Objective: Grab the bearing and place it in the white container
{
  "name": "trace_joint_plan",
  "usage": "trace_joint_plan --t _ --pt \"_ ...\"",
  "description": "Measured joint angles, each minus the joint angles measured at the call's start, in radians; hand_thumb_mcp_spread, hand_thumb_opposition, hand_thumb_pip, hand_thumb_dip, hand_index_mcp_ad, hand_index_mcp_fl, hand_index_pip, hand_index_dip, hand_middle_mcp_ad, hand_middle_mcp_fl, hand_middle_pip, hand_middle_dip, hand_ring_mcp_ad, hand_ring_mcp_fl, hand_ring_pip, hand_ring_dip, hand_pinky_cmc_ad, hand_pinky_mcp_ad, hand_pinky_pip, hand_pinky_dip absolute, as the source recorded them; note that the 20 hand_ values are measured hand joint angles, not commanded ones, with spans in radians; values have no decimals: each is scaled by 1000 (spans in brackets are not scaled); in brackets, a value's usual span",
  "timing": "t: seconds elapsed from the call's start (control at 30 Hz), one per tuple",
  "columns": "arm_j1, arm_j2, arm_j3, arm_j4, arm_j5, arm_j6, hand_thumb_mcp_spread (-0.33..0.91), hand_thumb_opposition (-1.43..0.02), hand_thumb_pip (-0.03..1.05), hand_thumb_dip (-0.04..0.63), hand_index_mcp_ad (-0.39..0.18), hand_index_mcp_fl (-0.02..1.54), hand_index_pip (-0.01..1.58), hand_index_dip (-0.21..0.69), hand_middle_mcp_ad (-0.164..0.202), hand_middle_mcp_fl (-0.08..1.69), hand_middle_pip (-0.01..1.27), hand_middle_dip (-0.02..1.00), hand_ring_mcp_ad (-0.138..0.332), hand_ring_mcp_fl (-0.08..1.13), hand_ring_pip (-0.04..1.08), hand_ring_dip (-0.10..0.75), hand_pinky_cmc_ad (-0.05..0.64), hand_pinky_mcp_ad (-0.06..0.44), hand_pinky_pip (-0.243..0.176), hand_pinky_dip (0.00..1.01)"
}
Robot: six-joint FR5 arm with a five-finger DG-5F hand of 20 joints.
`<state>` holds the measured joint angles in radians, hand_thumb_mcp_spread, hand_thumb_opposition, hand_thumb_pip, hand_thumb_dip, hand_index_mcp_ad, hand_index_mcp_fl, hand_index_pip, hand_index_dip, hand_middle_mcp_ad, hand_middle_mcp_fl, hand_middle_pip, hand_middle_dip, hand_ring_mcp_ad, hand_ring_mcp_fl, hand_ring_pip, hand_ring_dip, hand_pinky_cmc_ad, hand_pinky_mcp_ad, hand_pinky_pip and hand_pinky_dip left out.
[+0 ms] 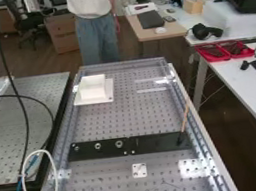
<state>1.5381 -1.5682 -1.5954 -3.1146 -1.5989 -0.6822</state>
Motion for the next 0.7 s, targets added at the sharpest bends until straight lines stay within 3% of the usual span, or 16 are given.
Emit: trace_joint_plan --t 0.4,0.7 --pt "-3 4 -26 19 5 -11 213 -696 393 16 0 24 86 19 44 3 141 150 185 -2 99 72 363 297 -80 305" --pt "-11 9 -100 65 23 7 220 -707 393 19 0 26 86 19 44 7 141 150 185 -3 99 72 379 309 -91 304"
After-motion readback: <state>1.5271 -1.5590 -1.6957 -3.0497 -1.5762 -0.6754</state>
